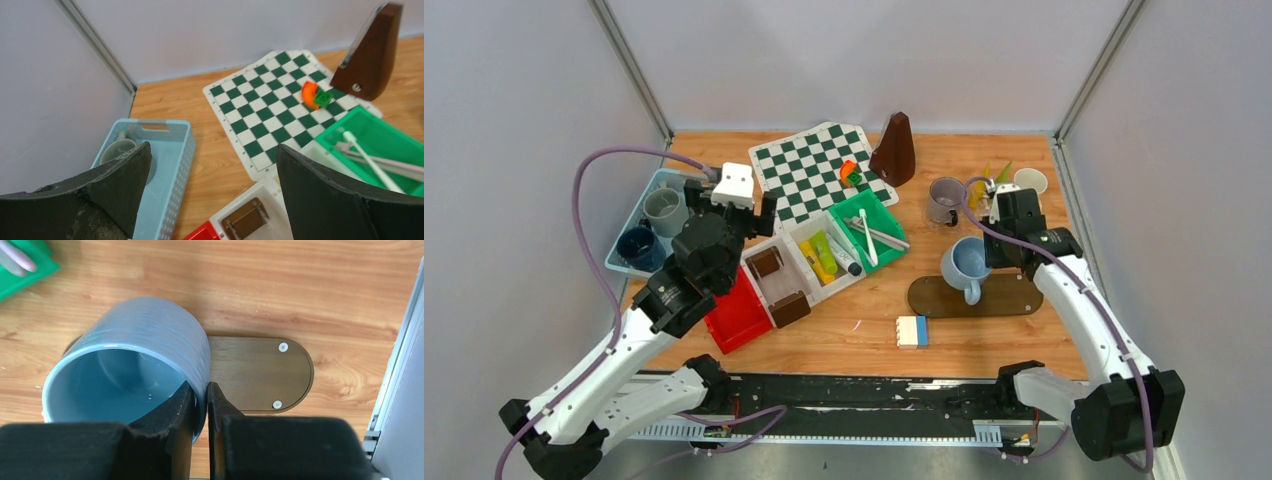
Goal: Prepare toiletry sets of a toothbrush and toothpaste on the tray
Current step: Place the cup on the tray.
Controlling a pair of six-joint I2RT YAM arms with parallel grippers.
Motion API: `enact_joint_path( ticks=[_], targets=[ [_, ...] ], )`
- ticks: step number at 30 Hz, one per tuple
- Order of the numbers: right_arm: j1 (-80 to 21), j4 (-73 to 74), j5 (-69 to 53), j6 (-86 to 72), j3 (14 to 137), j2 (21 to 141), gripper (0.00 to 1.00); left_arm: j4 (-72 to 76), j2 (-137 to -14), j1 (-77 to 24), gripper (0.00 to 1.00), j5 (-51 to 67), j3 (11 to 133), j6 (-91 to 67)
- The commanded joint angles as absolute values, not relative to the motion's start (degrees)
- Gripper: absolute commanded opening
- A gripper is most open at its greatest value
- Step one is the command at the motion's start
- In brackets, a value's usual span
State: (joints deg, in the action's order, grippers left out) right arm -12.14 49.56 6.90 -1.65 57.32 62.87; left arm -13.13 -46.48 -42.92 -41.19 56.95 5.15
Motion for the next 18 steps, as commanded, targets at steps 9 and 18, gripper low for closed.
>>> enact_joint_path(
  ticks=[9,18],
  targets=[
    [-11.4,47.8,1.0,-1.3,57.2,66.0,0.0,-4.3,-44.2,-39.4,1.0,-40.4,48.2,13.7],
    [-11.5,48.6,-0.1,-2.5,57.6,68.1,0.0,-1.8,-44.4,-37.9,1.0,-42.3,46.3,16.1]
  ],
)
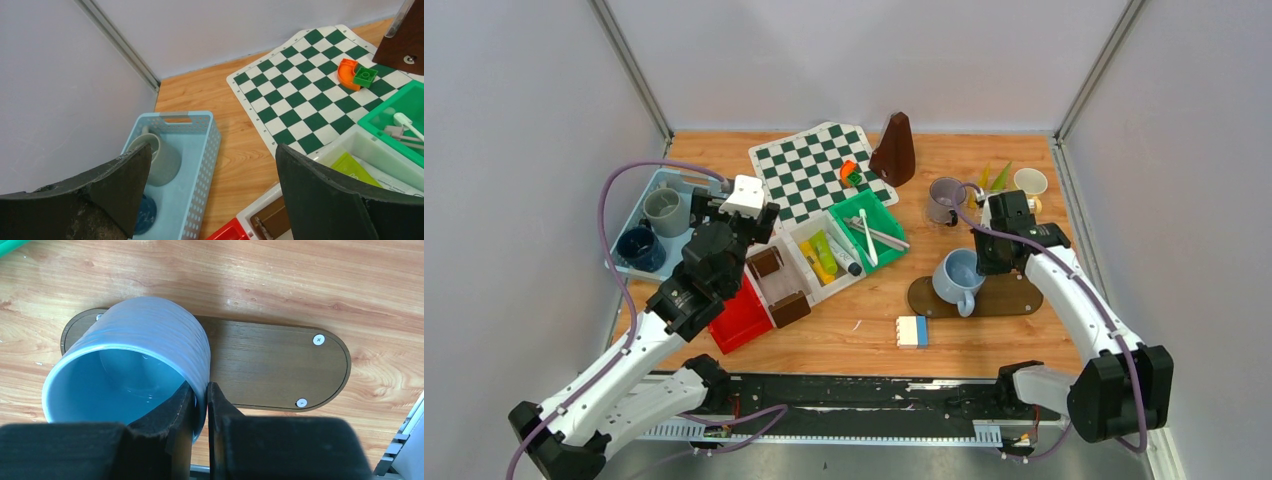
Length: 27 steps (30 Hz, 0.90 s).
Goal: Prepare toiletry sets of a toothbrush and toothpaste on the tray
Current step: Place the cup on the tray.
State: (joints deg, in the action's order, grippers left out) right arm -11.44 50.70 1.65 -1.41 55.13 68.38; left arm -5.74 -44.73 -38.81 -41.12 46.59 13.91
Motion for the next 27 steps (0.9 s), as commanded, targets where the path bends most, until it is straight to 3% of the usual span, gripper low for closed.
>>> enact_joint_path(
  ticks=[1,11,20,27],
  targets=[
    [-11.6,48.7,-0.1,-2.5,57.6,68.4,0.01,-1.8,-44.4,-37.7,1.0,-42.3,46.3,16.1],
    [-13.8,49.5,-0.7,-2.3,57.9,73.6,0.14,-0.4,-44.5,-36.5,1.0,-42.7,45.2,17.2],
    [-14.8,53.4,2.3,-3.6,62.2,69.3,0.52,-0.3,-44.4,-35.7,1.0,-41.9,45.1,16.8],
    [-17.4,58.2,-6.1,-11.5,69.1,68.1,0.57,-0.4,-44.7,-35.0,1.0,-41.7,45.1,16.4]
  ],
)
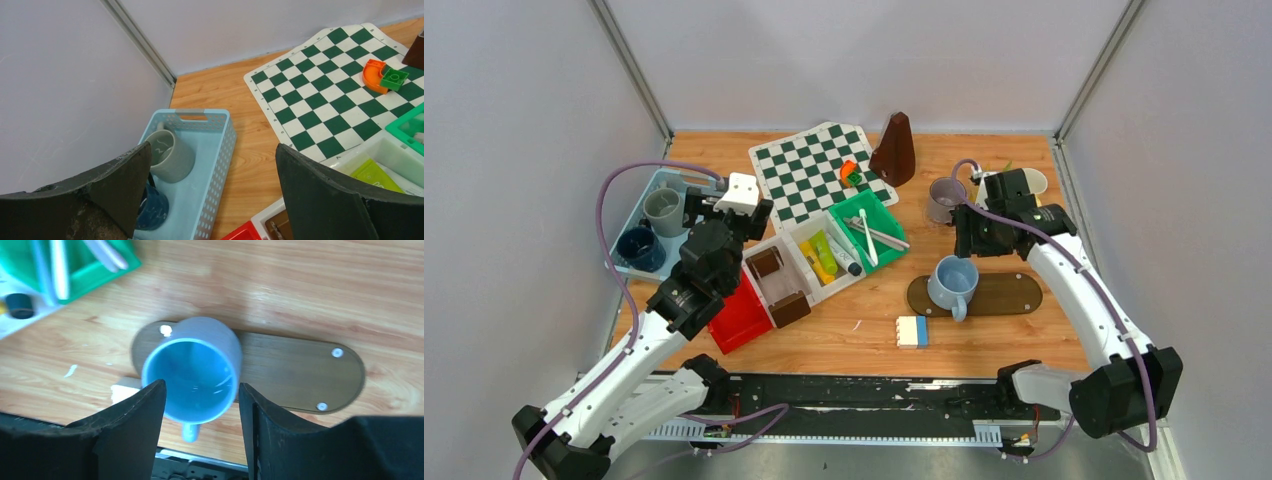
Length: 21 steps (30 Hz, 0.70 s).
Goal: Prepare toiletry sets of a toothbrush and toothpaste on the tray
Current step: Place the cup on the tray.
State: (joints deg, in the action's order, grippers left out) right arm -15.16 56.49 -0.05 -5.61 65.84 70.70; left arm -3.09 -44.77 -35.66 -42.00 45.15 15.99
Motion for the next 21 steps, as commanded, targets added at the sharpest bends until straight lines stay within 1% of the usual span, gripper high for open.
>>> enact_joint_path(
  ticks=[1,4,10,16,18,21],
  targets=[
    [-18.3,57.0,-7.5,-12.7,68.4,67.6,0.57,-0.4,-44.8,-34.9,1.0,-41.7,45.1,16.4],
    [-21.2,52.6,-7.2,-18.2,65.6,66.7,0.57,-0.4,-45.0,-34.8,1.0,-41.7,45.1,16.3],
    [-24.2,48.3,1.7,-29.4,61.5,68.6,0.54,-0.4,-45.1,-34.7,1.0,-41.8,44.9,16.2],
    [-25.9,47.3,5.6,-33.0,60.8,74.1,0.52,-0.3,-44.8,-34.5,1.0,-42.0,44.7,16.5],
    [-26.3,47.0,6.6,-34.0,61.0,75.7,0.5,-0.3,-44.7,-34.5,1.0,-42.0,44.7,16.5],
    [-26.5,46.1,8.1,-35.1,60.7,77.8,0.43,-0.3,-44.6,-34.3,1.0,-42.0,44.7,16.4]
  ],
)
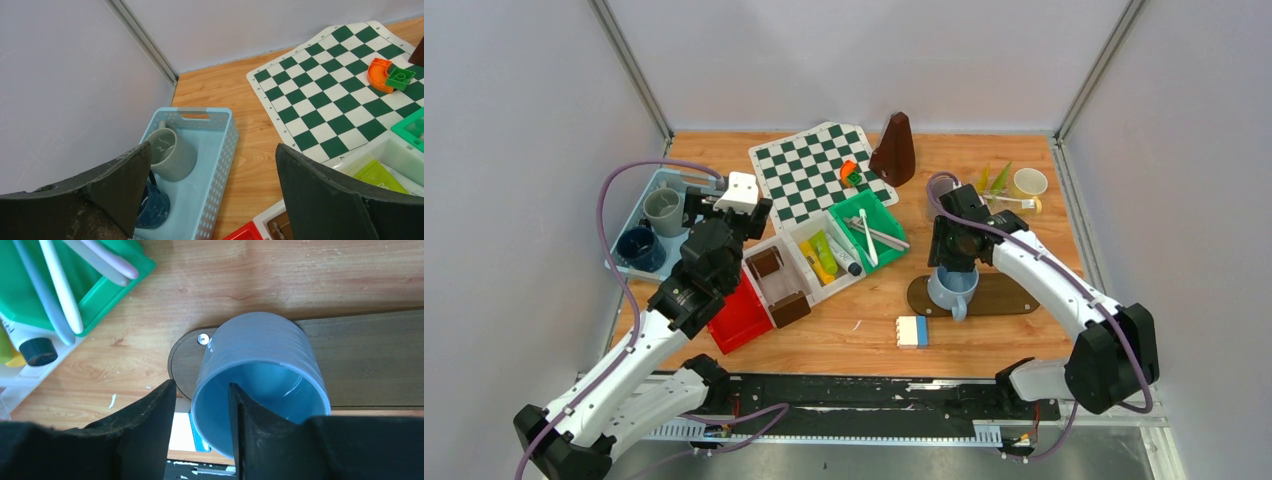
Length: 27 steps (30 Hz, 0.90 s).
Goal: Prepare toiletry sets of a toothbrush and toothpaste on the tray
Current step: Place the cup on the tray.
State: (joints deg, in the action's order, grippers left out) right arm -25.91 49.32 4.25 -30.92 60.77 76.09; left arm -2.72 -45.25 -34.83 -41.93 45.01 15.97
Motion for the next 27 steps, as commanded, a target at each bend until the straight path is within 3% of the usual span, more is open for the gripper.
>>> enact_joint_path(
  ticks=[1,9,16,27],
  targets=[
    [-26.5,46.1,8.4,-35.3,60.8,78.4,0.4,-0.3,-44.5,-34.3,1.0,-42.1,44.6,16.5],
    [-26.5,50.6,11.7,-34.6,63.0,76.7,0.0,-0.3,-44.1,-34.0,1.0,-42.4,44.4,16.9],
    [-24.6,57.1,16.8,-32.6,64.3,72.1,0.0,-0.3,-43.6,-33.4,1.0,-42.5,44.1,17.4],
    [-8.9,52.1,17.9,-24.1,62.6,69.3,0.0,1.7,-42.7,-31.4,1.0,-42.1,43.6,16.7]
  ],
)
